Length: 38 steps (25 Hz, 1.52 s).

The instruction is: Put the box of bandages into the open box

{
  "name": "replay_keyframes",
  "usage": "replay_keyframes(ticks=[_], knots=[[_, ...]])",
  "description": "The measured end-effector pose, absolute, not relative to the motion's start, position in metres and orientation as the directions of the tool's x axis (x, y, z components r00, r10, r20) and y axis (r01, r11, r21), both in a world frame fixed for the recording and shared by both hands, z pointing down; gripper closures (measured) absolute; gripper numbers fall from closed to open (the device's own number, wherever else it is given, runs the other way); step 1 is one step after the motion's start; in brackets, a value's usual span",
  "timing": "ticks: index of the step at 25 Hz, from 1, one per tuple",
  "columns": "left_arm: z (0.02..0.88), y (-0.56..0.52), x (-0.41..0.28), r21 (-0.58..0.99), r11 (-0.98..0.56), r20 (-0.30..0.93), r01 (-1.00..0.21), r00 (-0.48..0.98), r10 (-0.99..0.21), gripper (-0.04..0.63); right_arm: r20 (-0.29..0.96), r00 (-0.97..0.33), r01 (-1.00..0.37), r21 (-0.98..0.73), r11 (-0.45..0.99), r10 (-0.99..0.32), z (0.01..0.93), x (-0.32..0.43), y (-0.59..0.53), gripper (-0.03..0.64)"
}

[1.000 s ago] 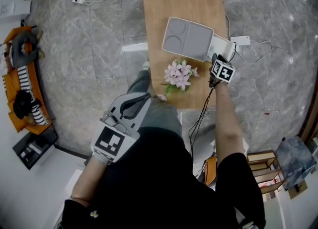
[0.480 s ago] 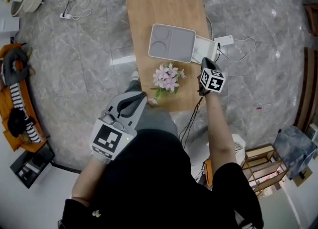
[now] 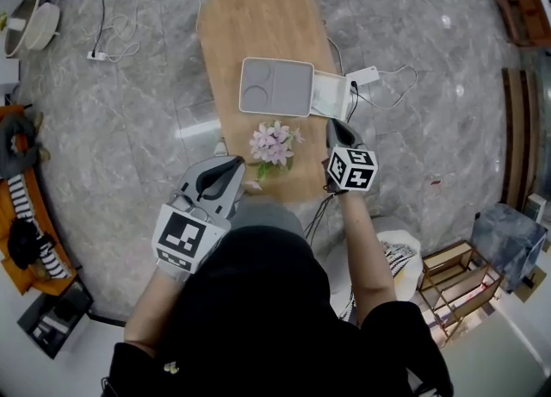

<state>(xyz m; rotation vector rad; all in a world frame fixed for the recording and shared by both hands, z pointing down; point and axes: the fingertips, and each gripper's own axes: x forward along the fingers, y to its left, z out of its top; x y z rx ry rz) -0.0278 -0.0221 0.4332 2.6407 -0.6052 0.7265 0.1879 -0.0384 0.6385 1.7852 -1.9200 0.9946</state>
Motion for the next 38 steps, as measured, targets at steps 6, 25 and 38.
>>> replay_keyframes(ticks=[6, 25, 38], knots=[[0.423, -0.027, -0.023, 0.204, -0.875, 0.515, -0.438, 0.809, -0.285, 0.584, 0.612, -0.14, -0.961, -0.272, -0.042, -0.778, 0.577, 0.174, -0.018, 0.618], [0.354, -0.053, -0.006, 0.207, -0.949, 0.337, -0.236, 0.928, -0.158, 0.584, 0.405, -0.008, -0.987, -0.153, -0.059, -0.914, 0.388, 0.123, 0.024, 0.618], [0.325, -0.045, -0.01, 0.172, -0.978, 0.268, -0.121, 0.961, -0.072, 0.584, 0.237, 0.08, -0.99, -0.095, -0.105, -0.968, 0.309, 0.106, 0.046, 0.618]])
